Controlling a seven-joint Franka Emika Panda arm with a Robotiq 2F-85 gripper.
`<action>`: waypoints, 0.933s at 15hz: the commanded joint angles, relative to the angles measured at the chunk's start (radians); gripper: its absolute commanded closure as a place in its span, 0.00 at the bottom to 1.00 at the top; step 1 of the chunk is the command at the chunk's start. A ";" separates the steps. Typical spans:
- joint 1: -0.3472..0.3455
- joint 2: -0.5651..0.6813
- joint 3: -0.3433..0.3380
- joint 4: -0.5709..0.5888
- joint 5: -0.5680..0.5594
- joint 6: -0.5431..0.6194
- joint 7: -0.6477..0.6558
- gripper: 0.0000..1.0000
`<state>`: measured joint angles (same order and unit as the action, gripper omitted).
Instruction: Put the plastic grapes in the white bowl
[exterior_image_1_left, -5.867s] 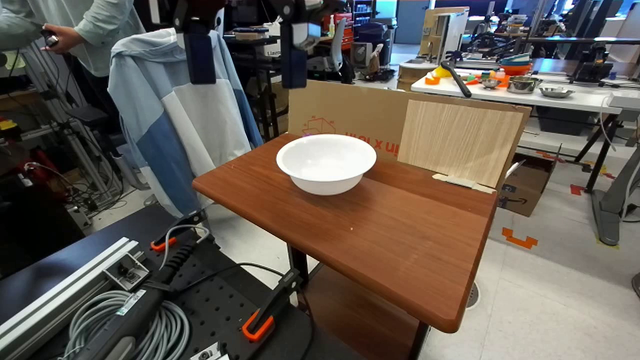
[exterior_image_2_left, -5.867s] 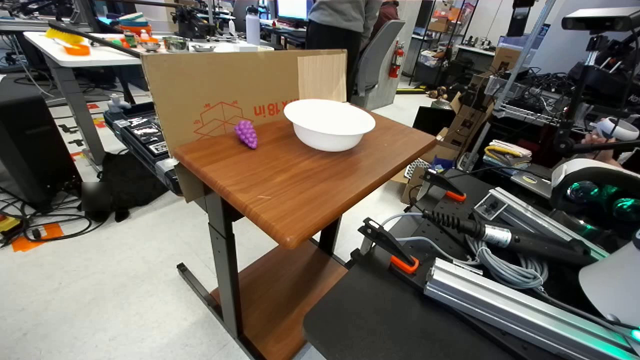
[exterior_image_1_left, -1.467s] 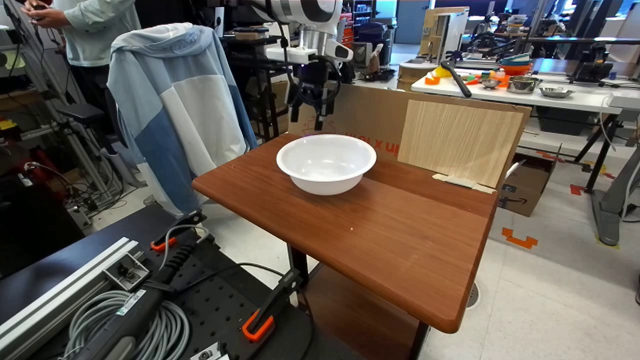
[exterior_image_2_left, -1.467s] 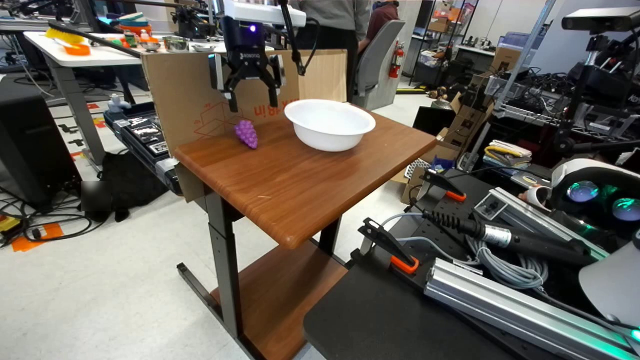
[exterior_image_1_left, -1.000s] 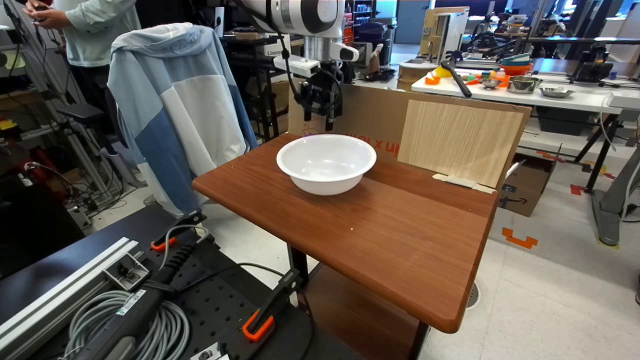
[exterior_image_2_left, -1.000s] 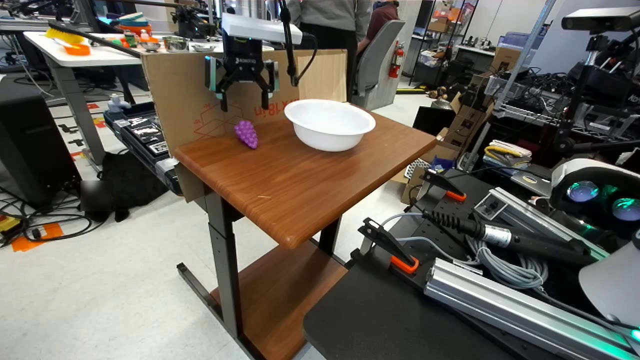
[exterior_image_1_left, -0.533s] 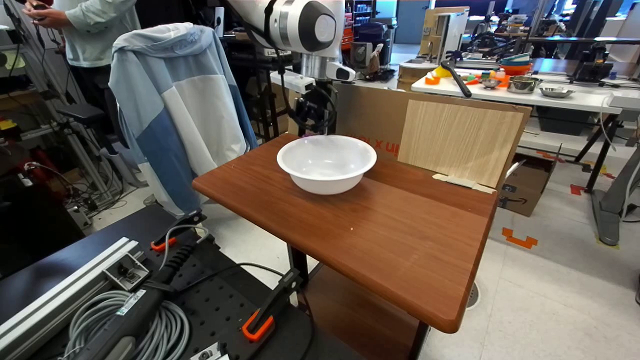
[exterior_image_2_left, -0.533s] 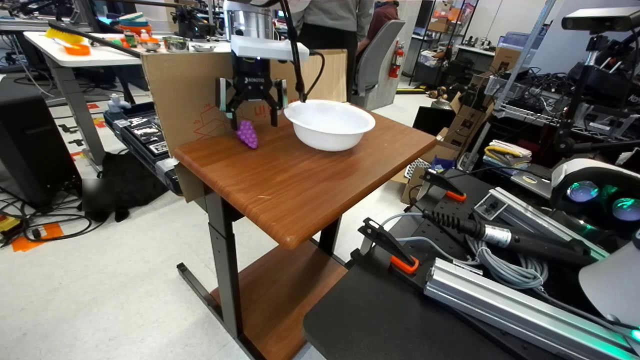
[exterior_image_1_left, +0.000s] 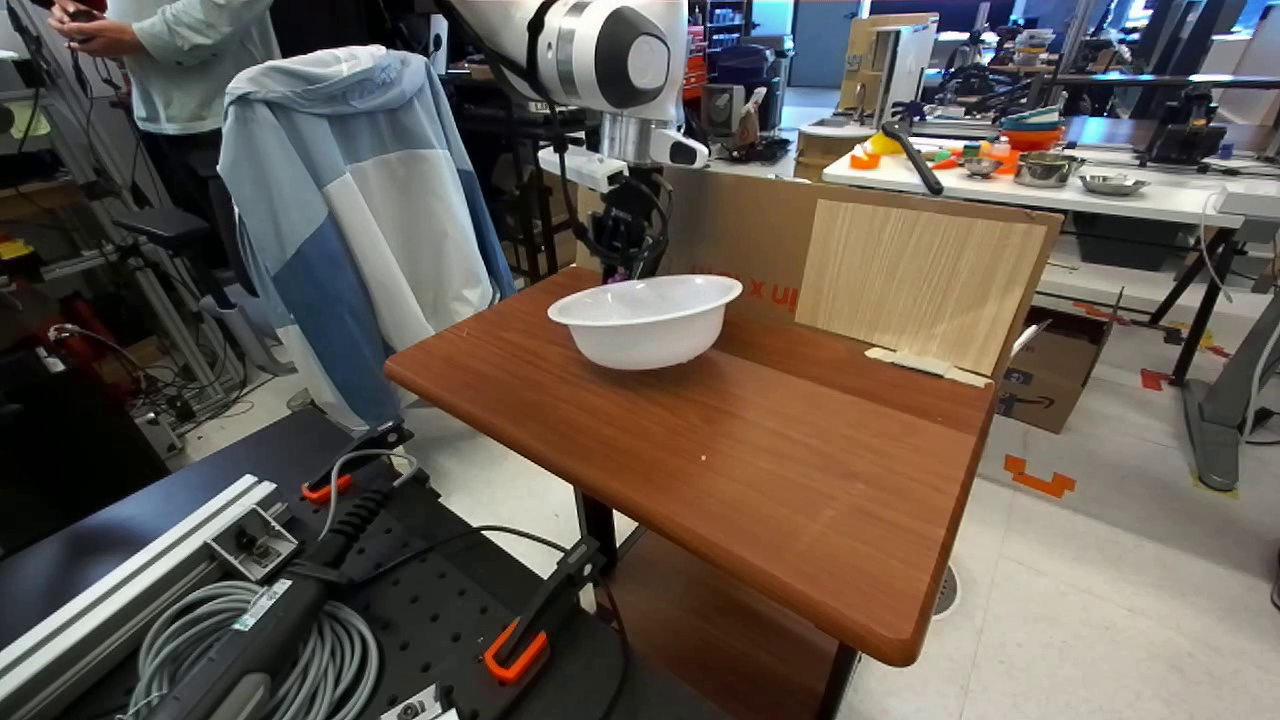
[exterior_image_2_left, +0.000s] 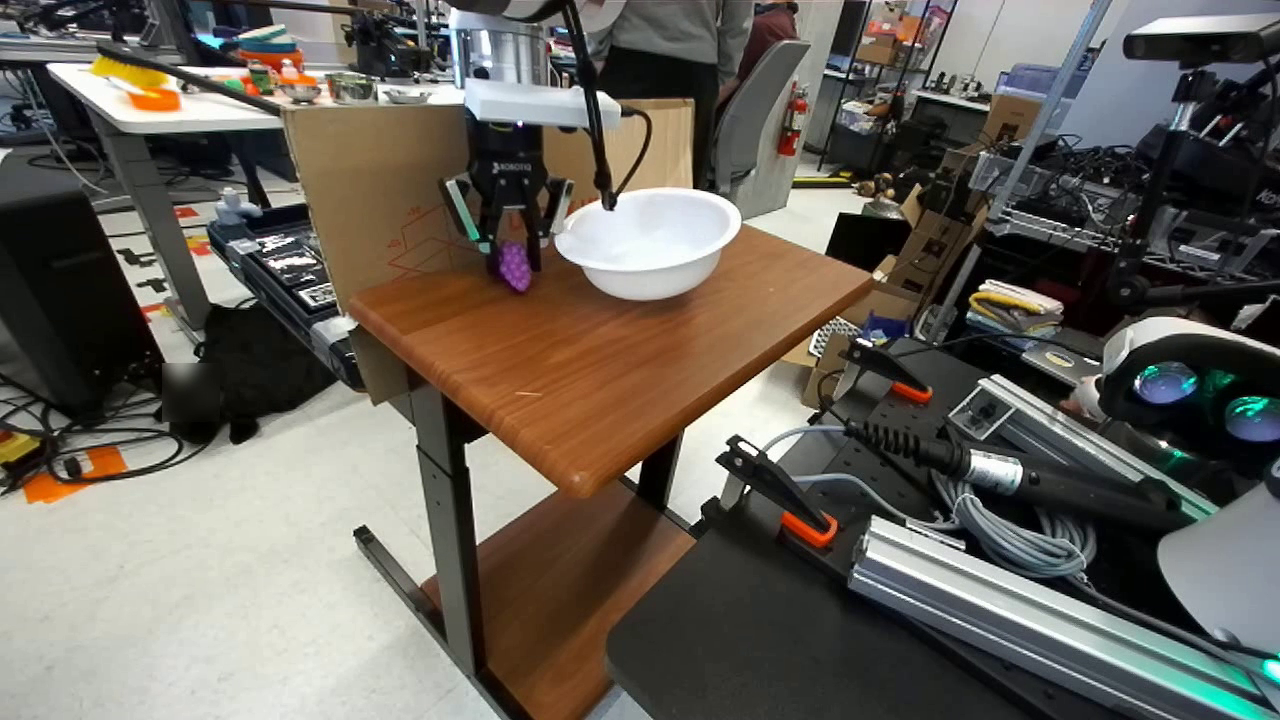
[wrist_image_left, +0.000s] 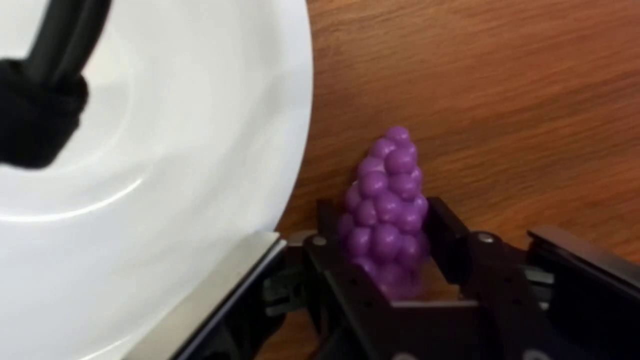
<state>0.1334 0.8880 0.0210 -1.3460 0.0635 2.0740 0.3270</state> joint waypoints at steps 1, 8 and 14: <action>0.001 -0.083 0.004 -0.092 0.018 0.050 -0.010 0.78; -0.009 -0.372 0.027 -0.384 0.028 0.263 -0.059 0.78; -0.116 -0.588 0.018 -0.657 0.138 0.338 -0.159 0.78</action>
<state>0.0910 0.4090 0.0359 -1.8260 0.1196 2.3708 0.2475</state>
